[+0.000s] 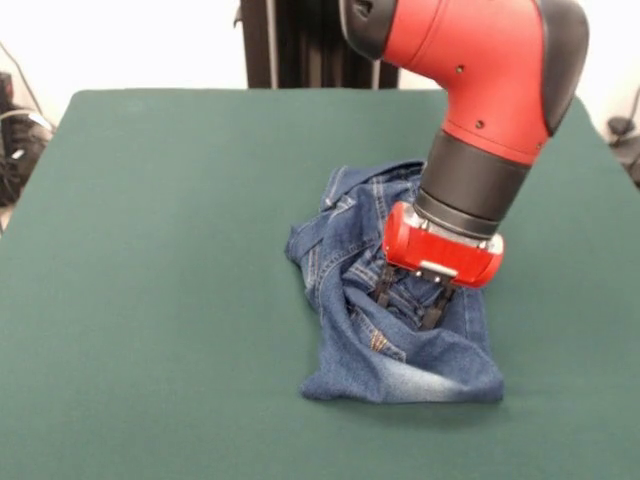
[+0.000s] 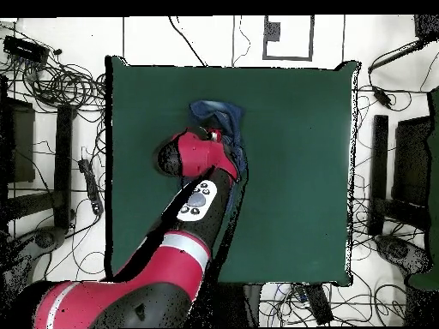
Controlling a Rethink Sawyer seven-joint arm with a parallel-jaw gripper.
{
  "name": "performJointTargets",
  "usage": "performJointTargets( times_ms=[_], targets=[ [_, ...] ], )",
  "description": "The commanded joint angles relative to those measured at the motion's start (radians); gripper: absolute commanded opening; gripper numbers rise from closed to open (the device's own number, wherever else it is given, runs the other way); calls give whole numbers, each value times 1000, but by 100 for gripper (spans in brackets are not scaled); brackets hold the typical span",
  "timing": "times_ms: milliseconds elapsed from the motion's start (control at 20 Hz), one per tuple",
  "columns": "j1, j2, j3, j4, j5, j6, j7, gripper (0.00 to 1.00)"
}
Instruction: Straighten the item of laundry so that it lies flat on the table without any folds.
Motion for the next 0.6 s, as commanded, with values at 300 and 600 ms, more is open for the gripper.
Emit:
performJointTargets(
  times_ms=[300, 600],
  targets=[
    [-90, 14, 305, 231, -56, -72, 117, 100],
    [-138, -91, 373, 332, -56, -7, 99, 100]
  ],
)
